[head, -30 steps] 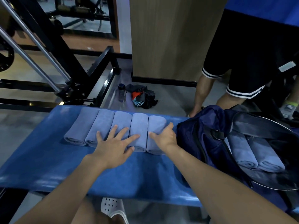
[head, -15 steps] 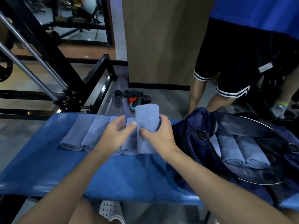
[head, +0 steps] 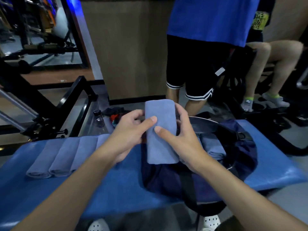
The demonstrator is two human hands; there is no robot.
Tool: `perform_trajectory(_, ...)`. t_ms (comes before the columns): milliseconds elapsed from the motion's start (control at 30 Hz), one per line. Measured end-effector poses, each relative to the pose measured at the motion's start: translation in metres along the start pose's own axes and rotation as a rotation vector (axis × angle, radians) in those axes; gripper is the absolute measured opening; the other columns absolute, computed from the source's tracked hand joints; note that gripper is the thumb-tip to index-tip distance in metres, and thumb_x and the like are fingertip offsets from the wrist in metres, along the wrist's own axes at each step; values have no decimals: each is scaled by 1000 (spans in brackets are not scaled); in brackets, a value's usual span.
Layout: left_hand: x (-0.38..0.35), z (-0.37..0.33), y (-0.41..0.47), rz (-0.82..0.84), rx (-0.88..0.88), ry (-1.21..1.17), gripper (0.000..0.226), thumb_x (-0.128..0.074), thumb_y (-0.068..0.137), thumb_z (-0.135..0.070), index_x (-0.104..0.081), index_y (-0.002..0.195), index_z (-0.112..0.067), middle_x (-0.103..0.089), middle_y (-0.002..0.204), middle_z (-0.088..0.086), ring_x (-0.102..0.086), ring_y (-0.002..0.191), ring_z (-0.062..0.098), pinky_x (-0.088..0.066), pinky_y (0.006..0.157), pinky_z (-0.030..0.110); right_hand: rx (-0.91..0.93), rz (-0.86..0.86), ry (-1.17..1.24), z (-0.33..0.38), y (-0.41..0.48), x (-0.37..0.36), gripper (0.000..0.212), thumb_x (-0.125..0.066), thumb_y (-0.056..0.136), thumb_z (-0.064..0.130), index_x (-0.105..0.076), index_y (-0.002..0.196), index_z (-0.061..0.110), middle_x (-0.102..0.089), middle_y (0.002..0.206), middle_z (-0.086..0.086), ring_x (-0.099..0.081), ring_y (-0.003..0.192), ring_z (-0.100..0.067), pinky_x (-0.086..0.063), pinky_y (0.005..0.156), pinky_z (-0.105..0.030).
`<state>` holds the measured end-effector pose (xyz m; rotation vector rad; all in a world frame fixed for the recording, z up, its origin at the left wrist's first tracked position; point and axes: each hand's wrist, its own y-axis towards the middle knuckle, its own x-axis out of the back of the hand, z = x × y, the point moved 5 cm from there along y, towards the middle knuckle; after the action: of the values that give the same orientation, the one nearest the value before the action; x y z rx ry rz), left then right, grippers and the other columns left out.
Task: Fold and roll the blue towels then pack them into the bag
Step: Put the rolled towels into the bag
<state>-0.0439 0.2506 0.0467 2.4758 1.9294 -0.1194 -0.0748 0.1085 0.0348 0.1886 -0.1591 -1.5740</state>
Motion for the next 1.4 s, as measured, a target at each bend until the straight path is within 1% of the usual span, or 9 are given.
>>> perform_trajectory(133, -49, -1, 25, -47, -105, 234, 13, -58, 99, -24, -64, 108, -17, -75, 100, 1, -72, 92, 17, -59, 82, 37, 15, -108, -77, -2, -5, 55, 75, -76, 83, 16, -33, 141, 37, -60, 128, 4, -62, 113, -12, -55, 93, -43)
perform_trajectory(300, -83, 3, 58, -11, -545, 1016, 14, -58, 94, -29, -66, 105, -27, -52, 126, -8, -48, 119, 14, -38, 101, 33, -78, -208, -125, -21, -15, 116, 76, -74, 84, 21, -30, 142, 44, -54, 131, 11, -59, 112, -6, -54, 95, -41)
perform_trajectory(400, -102, 17, 76, 154, -538, 1346, 22, -54, 96, -29, -72, 108, -26, -42, 148, -5, -26, 141, 16, -18, 113, 40, -129, -220, -141, -35, -21, 139, 70, -72, 86, 19, -34, 137, 47, -55, 127, 16, -58, 111, -1, -52, 97, -39)
perform_trajectory(533, -115, 29, 95, 284, -458, 1615, 32, -45, 99, -29, -63, 124, -23, -38, 150, -11, -17, 147, 13, -8, 117, 57, -193, -201, -127, -52, -22, 149, 65, -73, 85, 18, -39, 121, 61, -57, 125, 16, -60, 108, 0, -54, 94, -33)
perform_trajectory(800, -114, 10, 101, 141, -645, 1483, 59, -55, 92, -18, -38, 148, -20, -25, 160, -12, -17, 146, 7, -18, 115, 50, -310, -112, -110, -82, 4, 133, 64, -73, 84, 15, -41, 131, 44, -59, 118, 17, -61, 91, 9, -51, 72, -12)
perform_trajectory(933, -109, 5, 100, 120, -717, 1518, 69, -65, 85, -19, -37, 148, -18, -24, 160, -9, -19, 147, 9, -25, 113, 54, -378, -138, -127, -106, 36, 120, 65, -73, 81, 14, -39, 132, 37, -56, 127, 9, -58, 110, -9, -50, 94, -29)
perform_trajectory(1000, -106, 7, 98, 124, -716, 1548, 73, -67, 84, -20, -35, 149, -18, -21, 161, -9, -18, 148, 10, -26, 113, 56, -402, -123, -170, -116, 49, 113, 72, -72, 82, 15, -35, 141, 30, -51, 130, 8, -52, 114, -11, -46, 93, -26)
perform_trajectory(1167, -94, 5, 94, 109, -760, 1567, 80, -69, 76, -7, -36, 148, -15, -23, 160, -7, -24, 145, 11, -33, 109, 55, -414, -145, -204, -129, 69, 99, 73, -70, 85, 13, -30, 145, 25, -52, 119, 6, -54, 102, -10, -42, 68, -6)
perform_trajectory(1400, -82, 4, 94, 136, -787, 1541, 82, -63, 75, 4, -33, 148, -17, -21, 160, -10, -27, 144, 9, -37, 107, 50, -450, -79, -277, -142, 77, 84, 86, -75, 82, 25, -21, 149, 24, -45, 130, 8, -44, 109, -9, -38, 87, -20)
